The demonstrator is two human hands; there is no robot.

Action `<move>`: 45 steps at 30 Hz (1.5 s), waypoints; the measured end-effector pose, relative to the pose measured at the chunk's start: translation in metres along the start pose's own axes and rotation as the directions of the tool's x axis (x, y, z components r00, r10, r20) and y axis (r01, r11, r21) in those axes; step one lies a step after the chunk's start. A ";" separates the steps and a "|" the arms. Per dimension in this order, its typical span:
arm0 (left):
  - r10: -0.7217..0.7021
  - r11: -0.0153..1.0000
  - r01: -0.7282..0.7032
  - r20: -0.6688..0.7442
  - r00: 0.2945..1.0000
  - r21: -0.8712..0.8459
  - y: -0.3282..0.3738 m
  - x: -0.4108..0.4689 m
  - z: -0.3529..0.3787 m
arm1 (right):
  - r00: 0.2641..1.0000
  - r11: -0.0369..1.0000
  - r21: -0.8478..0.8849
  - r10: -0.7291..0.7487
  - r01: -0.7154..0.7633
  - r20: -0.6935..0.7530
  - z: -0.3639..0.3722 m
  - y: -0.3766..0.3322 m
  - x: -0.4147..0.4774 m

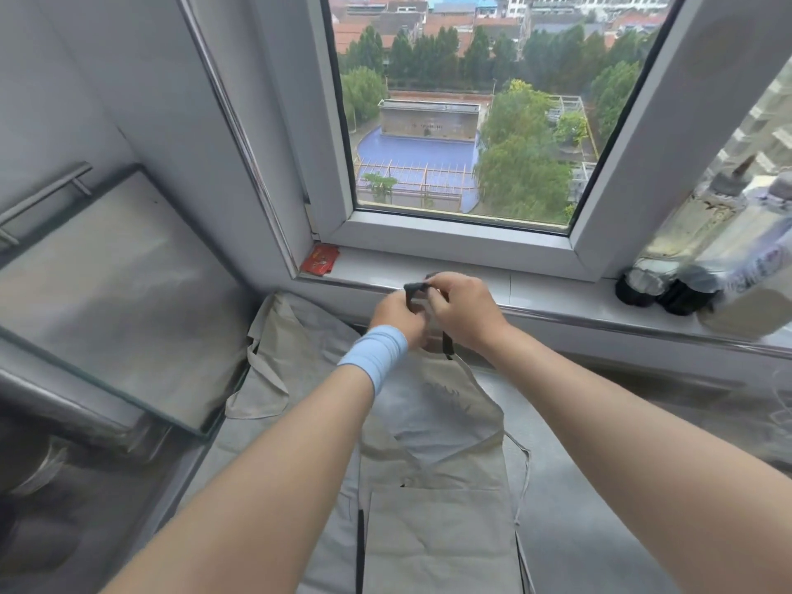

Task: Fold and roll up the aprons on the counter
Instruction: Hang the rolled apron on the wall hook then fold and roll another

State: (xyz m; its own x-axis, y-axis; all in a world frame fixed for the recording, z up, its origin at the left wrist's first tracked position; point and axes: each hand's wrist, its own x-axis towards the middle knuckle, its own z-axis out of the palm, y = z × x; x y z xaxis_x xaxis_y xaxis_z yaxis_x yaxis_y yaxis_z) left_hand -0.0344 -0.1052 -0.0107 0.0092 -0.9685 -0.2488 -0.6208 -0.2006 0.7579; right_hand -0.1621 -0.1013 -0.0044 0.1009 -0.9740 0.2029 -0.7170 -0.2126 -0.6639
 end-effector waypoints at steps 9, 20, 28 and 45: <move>0.202 0.979 -0.194 -0.169 0.965 0.063 -0.064 -0.019 0.013 | 0.981 0.989 -0.036 0.137 -0.143 -0.136 0.026 0.061 -0.068; -0.044 0.693 -0.298 0.451 0.891 0.656 -0.111 -0.035 0.091 | 0.775 0.932 -0.306 0.336 -0.193 0.535 0.061 0.126 -0.107; 0.092 0.839 -0.299 0.423 0.902 0.455 -0.069 -0.015 0.127 | 0.785 0.772 -0.257 0.615 -0.581 0.072 0.036 0.141 -0.105; -0.424 0.905 0.396 0.381 0.822 0.154 -0.041 0.024 0.159 | 0.714 0.698 0.194 0.608 -0.689 0.348 0.033 0.152 -0.138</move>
State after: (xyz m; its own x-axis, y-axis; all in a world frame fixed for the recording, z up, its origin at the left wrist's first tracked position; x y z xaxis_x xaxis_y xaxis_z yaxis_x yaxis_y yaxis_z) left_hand -0.1336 -0.0971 -0.1441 -0.0276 -0.6546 -0.7554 -0.6793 -0.5421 0.4946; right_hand -0.2622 -0.0016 -0.1570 -0.1241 -0.8518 -0.5090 -0.4367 0.5075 -0.7428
